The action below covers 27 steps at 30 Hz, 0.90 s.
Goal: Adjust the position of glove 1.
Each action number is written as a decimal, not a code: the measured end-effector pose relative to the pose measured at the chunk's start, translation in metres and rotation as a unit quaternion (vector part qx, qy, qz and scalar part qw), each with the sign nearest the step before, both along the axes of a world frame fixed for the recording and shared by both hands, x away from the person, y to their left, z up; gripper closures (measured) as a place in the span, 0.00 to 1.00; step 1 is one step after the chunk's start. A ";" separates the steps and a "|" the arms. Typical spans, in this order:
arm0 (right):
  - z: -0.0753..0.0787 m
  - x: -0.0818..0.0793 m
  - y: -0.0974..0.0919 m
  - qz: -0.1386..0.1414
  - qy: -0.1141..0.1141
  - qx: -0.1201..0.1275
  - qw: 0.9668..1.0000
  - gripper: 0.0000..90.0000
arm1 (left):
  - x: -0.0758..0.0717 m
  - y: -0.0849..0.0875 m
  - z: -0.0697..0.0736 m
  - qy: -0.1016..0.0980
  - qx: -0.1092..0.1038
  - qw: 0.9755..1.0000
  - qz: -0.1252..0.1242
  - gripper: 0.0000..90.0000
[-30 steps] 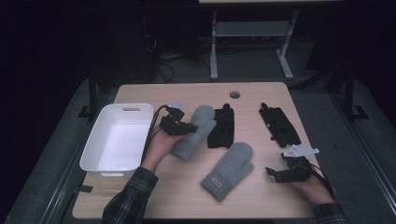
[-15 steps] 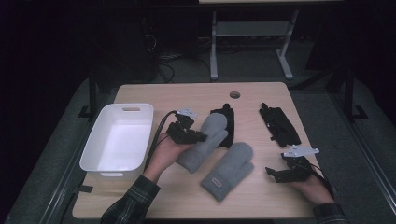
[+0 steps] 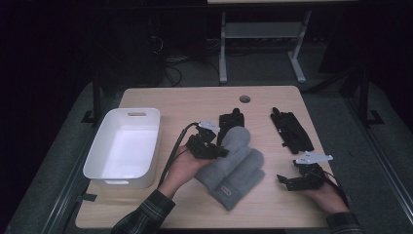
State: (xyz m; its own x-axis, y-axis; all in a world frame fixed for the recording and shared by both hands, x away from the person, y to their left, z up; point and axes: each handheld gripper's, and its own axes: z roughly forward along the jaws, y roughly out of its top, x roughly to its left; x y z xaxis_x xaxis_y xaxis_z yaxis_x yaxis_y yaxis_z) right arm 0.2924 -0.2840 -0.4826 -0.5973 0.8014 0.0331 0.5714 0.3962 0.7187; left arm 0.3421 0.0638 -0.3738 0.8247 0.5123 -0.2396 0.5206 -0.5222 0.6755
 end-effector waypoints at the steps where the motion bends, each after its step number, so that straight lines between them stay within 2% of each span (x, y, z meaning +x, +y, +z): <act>1: 0.000 0.000 0.000 0.000 0.000 0.000 1.000 0.12 | -0.001 -0.002 0.000 0.001 0.001 1.000 -0.002 0.91; 6: 0.000 0.000 0.000 0.000 0.000 0.000 1.000 0.12 | -0.009 -0.016 -0.003 0.002 0.010 1.000 -0.013 0.91; 11: 0.000 0.000 0.000 0.000 0.000 0.000 1.000 0.12 | -0.012 -0.029 -0.009 0.007 0.016 1.000 -0.011 0.91; 13: 0.000 0.000 0.000 0.000 0.001 0.001 1.000 0.12 | -0.012 -0.034 -0.013 0.004 0.031 0.999 -0.012 0.91; 15: 0.000 0.000 0.000 0.000 0.001 0.000 1.000 0.12 | -0.012 -0.038 -0.016 0.005 0.033 0.999 -0.013 0.91; 18: 0.000 0.000 0.000 0.000 0.000 0.000 1.000 0.12 | -0.014 -0.044 -0.020 0.010 0.033 0.999 -0.014 0.91; 23: 0.000 0.000 0.000 0.000 0.001 0.001 1.000 0.12 | -0.014 -0.048 -0.024 0.014 0.046 0.998 -0.027 0.91; 25: 0.000 0.000 0.000 0.000 0.001 0.001 1.000 0.12 | -0.015 -0.050 -0.027 0.017 0.043 0.999 -0.024 0.91; 27: 0.000 0.000 0.000 0.000 0.001 0.001 1.000 0.12 | -0.014 -0.051 -0.030 0.016 0.054 0.998 -0.028 0.91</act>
State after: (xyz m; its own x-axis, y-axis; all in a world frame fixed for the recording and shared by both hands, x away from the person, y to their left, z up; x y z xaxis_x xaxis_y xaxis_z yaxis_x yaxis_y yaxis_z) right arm 0.2925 -0.2839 -0.4826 -0.5973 0.8012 0.0351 0.5724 0.3953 0.7184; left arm 0.3282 0.0129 -0.4037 0.8460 0.4896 -0.2113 0.5082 -0.6203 0.5975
